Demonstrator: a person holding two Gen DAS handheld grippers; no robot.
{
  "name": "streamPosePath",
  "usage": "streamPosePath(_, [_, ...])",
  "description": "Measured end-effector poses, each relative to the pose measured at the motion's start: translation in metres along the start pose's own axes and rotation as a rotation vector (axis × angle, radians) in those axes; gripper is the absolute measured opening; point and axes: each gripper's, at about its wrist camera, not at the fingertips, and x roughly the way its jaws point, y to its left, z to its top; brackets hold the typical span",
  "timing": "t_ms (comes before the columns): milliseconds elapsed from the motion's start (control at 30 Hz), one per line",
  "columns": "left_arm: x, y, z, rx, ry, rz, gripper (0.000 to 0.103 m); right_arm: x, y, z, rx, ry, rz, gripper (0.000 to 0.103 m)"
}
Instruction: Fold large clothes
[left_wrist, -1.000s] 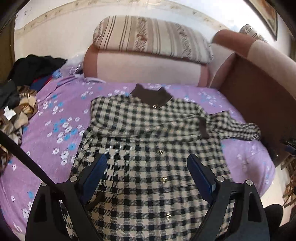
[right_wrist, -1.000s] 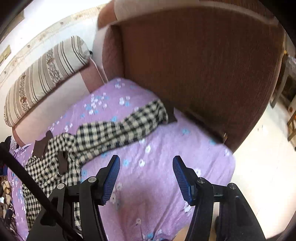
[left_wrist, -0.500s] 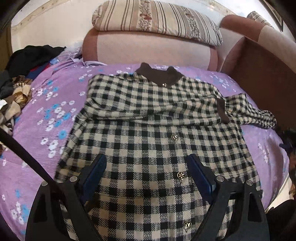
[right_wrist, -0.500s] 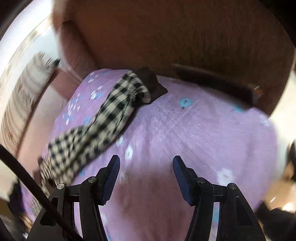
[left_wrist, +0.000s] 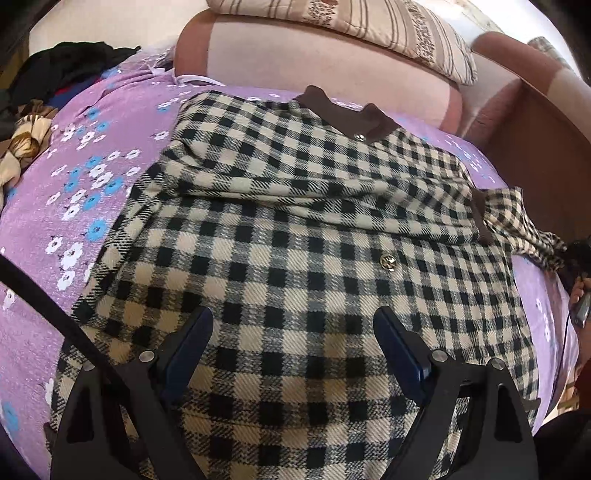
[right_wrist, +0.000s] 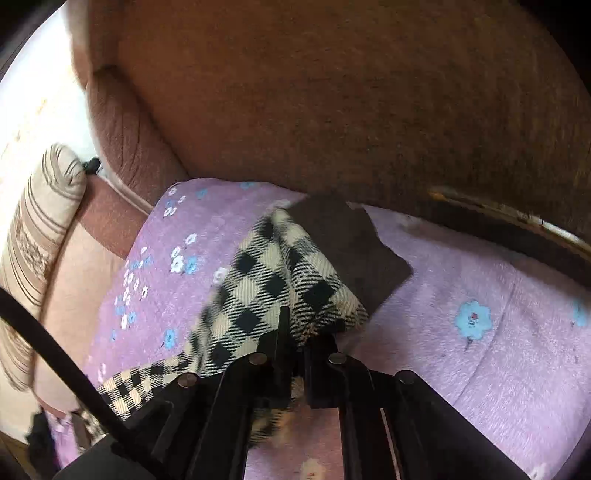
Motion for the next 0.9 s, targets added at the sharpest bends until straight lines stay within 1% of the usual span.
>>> streamPosePath(33, [-0.002,0.001,0.001,-0.004,-0.009,-0.002,0.088,-0.005,0.011,-0.001,-0.045,-0.018,-0.005,0.005])
streamPosePath(100, [-0.009,0.003,0.004,-0.005,-0.033,-0.004,0.088,-0.023,0.054,-0.011,-0.188,-0.069,0.016,0.005])
streamPosePath(133, [-0.013,0.004,0.004,0.000,-0.049,0.001,0.088,-0.036,0.083,-0.024,-0.280,-0.090,0.059,0.005])
streamPosePath(167, [-0.016,0.004,0.005,0.005,-0.060,0.008,0.088,-0.044,0.103,-0.035,-0.338,-0.095,0.098,0.005])
streamPosePath(200, [-0.020,0.005,0.006,0.010,-0.075,0.018,0.088,-0.051,0.122,-0.047,-0.398,-0.090,0.145,0.005])
streamPosePath(233, [-0.023,0.006,0.007,0.014,-0.089,0.030,0.088,-0.057,0.145,-0.066,-0.470,-0.066,0.207,0.005])
streamPosePath(300, [-0.028,0.011,0.010,0.012,-0.111,0.052,0.088,-0.063,0.195,-0.120,-0.652,0.043,0.356,0.006])
streamPosePath(367, [-0.031,0.018,0.014,-0.014,-0.125,0.060,0.088,-0.063,0.226,-0.170,-0.806,0.156,0.452,0.010])
streamPosePath(400, [-0.032,0.022,0.016,-0.031,-0.128,0.057,0.088,-0.061,0.244,-0.206,-0.909,0.262,0.518,0.010])
streamPosePath(433, [-0.033,0.026,0.017,-0.047,-0.129,0.053,0.088,-0.060,0.251,-0.226,-0.961,0.331,0.555,0.018])
streamPosePath(467, [-0.034,0.030,0.019,-0.065,-0.129,0.044,0.088,-0.060,0.261,-0.255,-1.036,0.437,0.601,0.030])
streamPosePath(500, [-0.034,0.031,0.019,-0.075,-0.128,0.036,0.088,-0.064,0.265,-0.280,-1.106,0.497,0.620,0.036])
streamPosePath(533, [-0.035,0.033,0.020,-0.084,-0.128,0.023,0.088,-0.069,0.263,-0.292,-1.147,0.508,0.624,0.041])
streamPosePath(567, [-0.037,0.033,0.020,-0.086,-0.128,0.011,0.088,-0.078,0.263,-0.305,-1.200,0.502,0.620,0.041])
streamPosePath(600, [-0.038,0.033,0.018,-0.084,-0.127,0.000,0.088,-0.086,0.261,-0.309,-1.221,0.493,0.620,0.041])
streamPosePath(633, [-0.039,0.031,0.018,-0.078,-0.127,-0.014,0.088,-0.091,0.257,-0.306,-1.212,0.492,0.623,0.043])
streamPosePath(667, [-0.039,0.028,0.017,-0.071,-0.125,-0.029,0.088,-0.097,0.253,-0.295,-1.170,0.493,0.632,0.048])
streamPosePath(700, [-0.039,0.023,0.017,-0.065,-0.122,-0.046,0.088,-0.102,0.247,-0.285,-1.128,0.483,0.633,0.052])
streamPosePath(733, [-0.040,0.018,0.017,-0.060,-0.119,-0.064,0.088,-0.107,0.239,-0.271,-1.076,0.451,0.619,0.057])
streamPosePath(767, [-0.039,0.013,0.017,-0.056,-0.116,-0.084,0.088,-0.115,0.228,-0.255,-1.023,0.404,0.592,0.059])
streamPosePath(833, [-0.036,-0.002,0.021,-0.043,-0.094,-0.133,0.088,-0.123,0.210,-0.234,-0.951,0.358,0.557,0.059])
streamPosePath(900, [-0.027,-0.023,0.025,-0.008,-0.052,-0.181,0.088,-0.125,0.189,-0.212,-0.876,0.309,0.527,0.059])
